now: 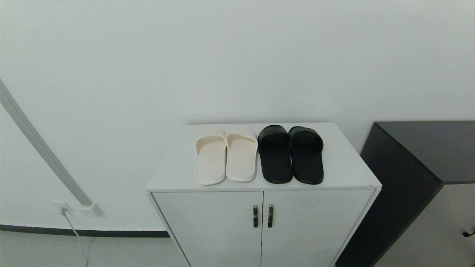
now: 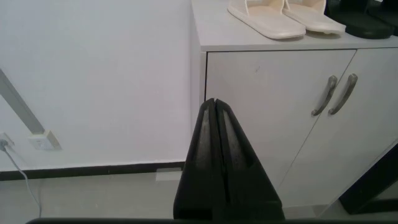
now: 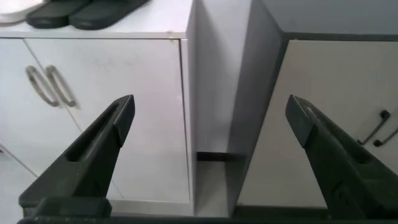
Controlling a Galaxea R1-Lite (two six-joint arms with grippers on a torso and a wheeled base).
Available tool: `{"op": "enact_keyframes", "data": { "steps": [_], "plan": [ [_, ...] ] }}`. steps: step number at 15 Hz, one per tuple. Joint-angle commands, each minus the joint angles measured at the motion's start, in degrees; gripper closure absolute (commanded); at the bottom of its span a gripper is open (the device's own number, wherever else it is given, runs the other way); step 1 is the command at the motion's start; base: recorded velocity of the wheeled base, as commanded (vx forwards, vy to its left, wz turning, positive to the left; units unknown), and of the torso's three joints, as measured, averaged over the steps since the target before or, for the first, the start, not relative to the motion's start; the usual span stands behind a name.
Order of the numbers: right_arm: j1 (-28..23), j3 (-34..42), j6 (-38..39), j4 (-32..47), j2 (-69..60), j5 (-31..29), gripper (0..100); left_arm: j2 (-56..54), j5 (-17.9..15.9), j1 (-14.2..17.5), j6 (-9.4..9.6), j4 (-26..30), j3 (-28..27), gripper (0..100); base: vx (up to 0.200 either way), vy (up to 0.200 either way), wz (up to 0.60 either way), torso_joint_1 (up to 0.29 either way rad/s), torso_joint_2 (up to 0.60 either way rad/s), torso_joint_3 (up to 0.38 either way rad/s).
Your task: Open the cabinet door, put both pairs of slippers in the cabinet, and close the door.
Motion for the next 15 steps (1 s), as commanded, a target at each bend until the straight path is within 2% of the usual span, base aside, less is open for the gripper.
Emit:
{"op": "enact_keyframes", "data": {
  "steps": [1, 2, 3, 5, 8, 11, 12, 15],
  "plan": [
    [0.0, -0.9, 0.7, -0.7, 0.1, 0.6, 0, 0.1, 0.0, 0.0, 0.01, 0.0, 0.0, 100, 0.000, 0.000, 0.00, 0.000, 0.00, 0.000],
    [0.6, -8.9, 5.8, -0.4, 2.5, 0.7, 0, 0.1, -0.1, 0.0, 0.01, 0.0, 0.0, 100, 0.000, 0.000, 0.00, 0.000, 0.00, 0.000],
    [1.6, -12.8, 7.8, 2.6, 5.8, 1.1, 0, 0.1, -0.1, 0.0, 0.01, 0.0, 0.0, 100, 0.000, 0.000, 0.00, 0.000, 0.00, 0.000],
    [2.2, -12.5, 5.1, 5.0, 9.7, 3.2, 0, 0.1, -0.1, 0.0, 0.01, 0.0, 0.0, 100, 0.000, 0.000, 0.00, 0.000, 0.00, 0.000],
    [2.2, -13.1, 4.9, 4.0, 18.8, 6.8, 0, 0.1, -0.1, 0.0, 0.01, 0.0, 0.0, 100, 0.000, 0.000, 0.00, 0.000, 0.00, 0.000],
    [2.6, -14.8, 4.8, -3.9, 31.9, 8.7, 0, 0.1, -0.1, 0.0, 0.01, 0.0, 0.0, 100, 0.000, 0.000, 0.00, 0.000, 0.00, 0.000],
    [4.4, -16.1, 4.9, -8.2, 38.1, 8.5, 0, 0.1, -0.1, 0.0, 0.01, 0.0, 0.0, 100, 0.000, 0.000, 0.00, 0.000, 0.00, 0.000],
    [9.0, -19.6, 5.3, -12.2, 47.0, 7.1, 0, 0.1, -0.1, 0.0, 0.01, 0.0, 0.0, 100, 0.000, 0.000, 0.00, 0.000, 0.00, 0.000]
  ]
}}
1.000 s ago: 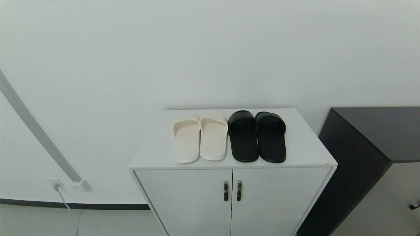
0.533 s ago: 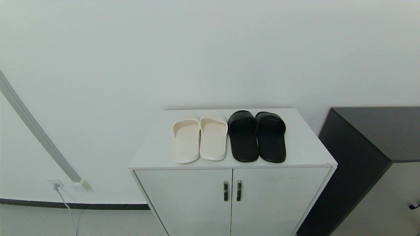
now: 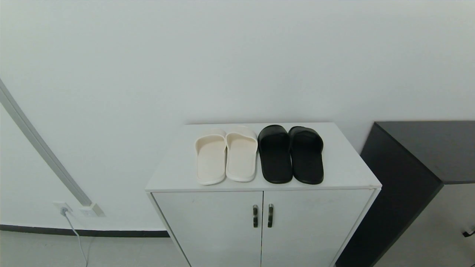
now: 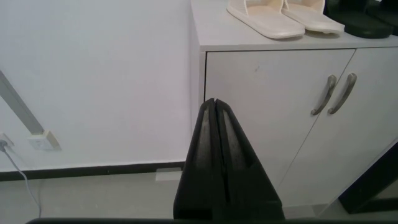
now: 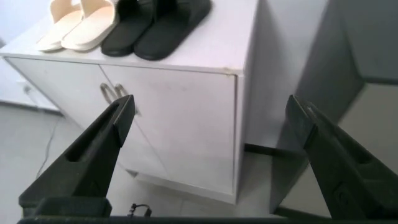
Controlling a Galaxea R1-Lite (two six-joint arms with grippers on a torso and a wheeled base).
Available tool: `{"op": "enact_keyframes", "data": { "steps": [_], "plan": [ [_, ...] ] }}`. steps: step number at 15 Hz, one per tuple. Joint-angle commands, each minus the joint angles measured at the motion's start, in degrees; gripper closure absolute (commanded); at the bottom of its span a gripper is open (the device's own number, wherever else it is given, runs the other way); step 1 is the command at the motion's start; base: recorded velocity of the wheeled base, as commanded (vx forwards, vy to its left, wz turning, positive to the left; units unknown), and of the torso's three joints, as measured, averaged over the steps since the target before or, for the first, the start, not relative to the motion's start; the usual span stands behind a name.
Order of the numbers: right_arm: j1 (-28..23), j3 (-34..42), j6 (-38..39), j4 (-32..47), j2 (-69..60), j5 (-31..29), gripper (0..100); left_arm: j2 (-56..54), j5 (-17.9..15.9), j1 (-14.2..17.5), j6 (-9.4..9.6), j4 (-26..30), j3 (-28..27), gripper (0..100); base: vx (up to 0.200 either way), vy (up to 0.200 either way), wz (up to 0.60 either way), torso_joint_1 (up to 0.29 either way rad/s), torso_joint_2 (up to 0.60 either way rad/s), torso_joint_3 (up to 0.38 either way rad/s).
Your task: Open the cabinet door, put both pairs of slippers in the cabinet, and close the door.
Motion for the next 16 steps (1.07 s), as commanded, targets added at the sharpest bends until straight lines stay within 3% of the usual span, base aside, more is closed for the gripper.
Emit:
{"op": "enact_keyframes", "data": {
  "steps": [1, 4, 7, 9, 16],
  "plan": [
    [4.1, -4.5, 0.3, -2.8, 12.0, -1.1, 0, 0.1, 0.0, -0.1, -0.02, 0.0, 0.0, 100, 0.000, 0.000, 0.00, 0.000, 0.00, 0.000],
    [11.7, -10.2, 2.7, -2.9, 18.4, -5.5, 0, 0.1, 0.0, 0.0, -0.02, 0.0, 0.0, 100, 0.000, 0.000, 0.00, 0.000, 0.00, 0.000],
    [26.1, -16.7, 8.0, -4.0, 27.4, -16.2, 0, 0.1, 0.0, -0.1, -0.02, 0.0, 0.0, 100, 0.000, 0.000, 0.00, 0.000, 0.00, 0.000],
    [31.9, -22.0, 9.8, -8.1, 36.1, -22.9, 0, 0.1, 0.0, 0.0, -0.02, 0.0, 0.0, 100, 0.000, 0.000, 0.00, 0.000, 0.00, 0.000],
    [36.7, -41.5, 12.5, -12.3, 58.9, -37.6, 0, 0.1, -0.1, 0.0, 0.07, 0.0, 0.0, 100, 0.000, 0.000, 0.00, 0.000, 0.00, 0.000]
  ]
}}
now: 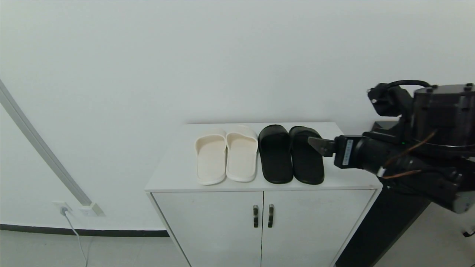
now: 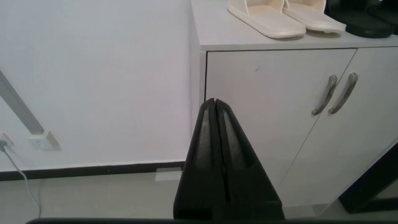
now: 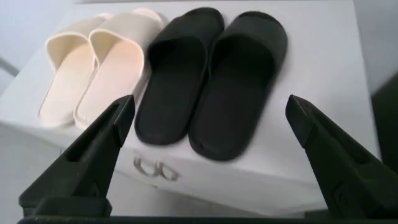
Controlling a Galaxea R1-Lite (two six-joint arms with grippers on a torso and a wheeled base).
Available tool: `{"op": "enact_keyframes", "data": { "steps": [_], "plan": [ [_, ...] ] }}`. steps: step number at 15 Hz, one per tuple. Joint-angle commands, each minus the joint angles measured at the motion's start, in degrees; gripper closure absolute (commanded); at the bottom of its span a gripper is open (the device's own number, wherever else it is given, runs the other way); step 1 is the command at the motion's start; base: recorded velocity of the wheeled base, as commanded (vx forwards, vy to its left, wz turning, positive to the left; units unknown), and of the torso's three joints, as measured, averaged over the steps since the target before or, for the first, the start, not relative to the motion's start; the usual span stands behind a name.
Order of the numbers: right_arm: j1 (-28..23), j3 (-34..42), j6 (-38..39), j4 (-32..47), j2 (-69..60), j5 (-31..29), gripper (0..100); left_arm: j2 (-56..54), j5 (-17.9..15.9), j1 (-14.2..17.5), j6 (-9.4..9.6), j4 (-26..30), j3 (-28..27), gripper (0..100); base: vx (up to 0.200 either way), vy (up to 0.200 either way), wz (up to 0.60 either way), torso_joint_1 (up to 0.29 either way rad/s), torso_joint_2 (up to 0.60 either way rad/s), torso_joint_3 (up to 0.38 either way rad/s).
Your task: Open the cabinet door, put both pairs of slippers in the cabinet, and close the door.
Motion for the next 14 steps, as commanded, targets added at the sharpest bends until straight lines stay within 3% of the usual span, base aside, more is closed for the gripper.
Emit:
{"op": "enact_keyframes", "data": {
  "steps": [1, 6, 14],
  "plan": [
    [2.2, -7.2, 0.6, -0.2, 10.8, -4.7, 0, 0.1, 0.0, 0.0, -0.01, 0.0, 0.0, 100, 0.000, 0.000, 0.00, 0.000, 0.00, 0.000],
    [2.8, -15.9, 0.4, -4.1, 22.7, -12.9, 0, 0.1, 0.0, 0.0, -0.01, 0.0, 0.0, 100, 0.000, 0.000, 0.00, 0.000, 0.00, 0.000],
    [-0.8, -22.1, -0.3, -7.5, 32.3, -14.7, 0, 0.1, 0.1, 0.0, -0.10, 0.0, 0.0, 100, 0.000, 0.000, 0.00, 0.000, 0.00, 0.000]
  ]
}}
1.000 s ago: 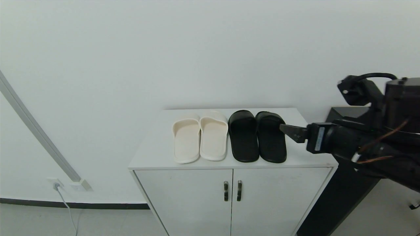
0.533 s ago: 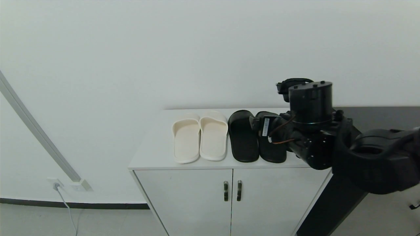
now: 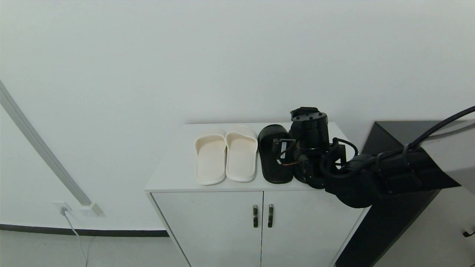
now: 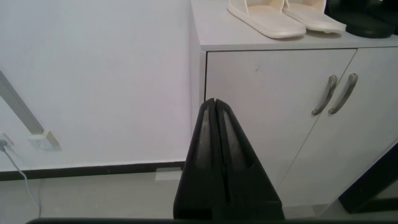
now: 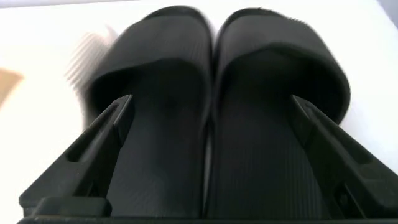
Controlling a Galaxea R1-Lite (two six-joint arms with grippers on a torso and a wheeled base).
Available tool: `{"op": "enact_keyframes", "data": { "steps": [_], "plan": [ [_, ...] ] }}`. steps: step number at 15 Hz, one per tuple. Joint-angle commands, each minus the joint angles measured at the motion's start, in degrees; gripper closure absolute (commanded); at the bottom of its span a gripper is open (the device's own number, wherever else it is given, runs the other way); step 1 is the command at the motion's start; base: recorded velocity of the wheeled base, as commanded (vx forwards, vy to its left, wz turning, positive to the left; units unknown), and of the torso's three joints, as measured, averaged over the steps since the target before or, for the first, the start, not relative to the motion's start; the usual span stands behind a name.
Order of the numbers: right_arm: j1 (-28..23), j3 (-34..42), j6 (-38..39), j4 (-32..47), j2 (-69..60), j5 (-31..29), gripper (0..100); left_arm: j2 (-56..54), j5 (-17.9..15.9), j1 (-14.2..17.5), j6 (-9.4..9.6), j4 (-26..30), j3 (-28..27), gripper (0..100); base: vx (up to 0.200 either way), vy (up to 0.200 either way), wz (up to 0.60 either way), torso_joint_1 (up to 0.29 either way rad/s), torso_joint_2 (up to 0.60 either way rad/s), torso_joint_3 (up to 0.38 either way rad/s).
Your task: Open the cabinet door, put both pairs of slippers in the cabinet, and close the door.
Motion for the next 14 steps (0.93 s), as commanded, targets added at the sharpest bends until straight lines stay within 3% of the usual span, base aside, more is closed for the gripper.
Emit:
{"op": "enact_keyframes", "data": {
  "steps": [1, 10, 11, 14],
  "plan": [
    [-1.1, -2.1, -1.1, 0.0, 3.0, -0.1, 0, 0.1, -0.1, 0.0, -0.04, 0.0, 0.0, 100, 0.000, 0.000, 0.00, 0.000, 0.00, 0.000],
    [-2.9, -11.1, -4.5, -0.7, 9.7, 0.3, 0, 0.1, 0.0, 0.0, -0.04, 0.0, 0.0, 100, 0.000, 0.000, 0.00, 0.000, 0.00, 0.000],
    [-2.9, -11.2, -5.2, -0.8, 10.2, 0.3, 100, 0.1, 0.0, -0.1, -0.04, 0.0, 0.0, 100, 0.000, 0.000, 0.00, 0.000, 0.00, 0.000],
    [-3.1, -12.2, -5.5, -0.7, 10.6, 0.3, 100, 0.1, 0.0, 0.0, -0.04, 0.0, 0.0, 100, 0.000, 0.000, 0.00, 0.000, 0.00, 0.000]
  ]
}}
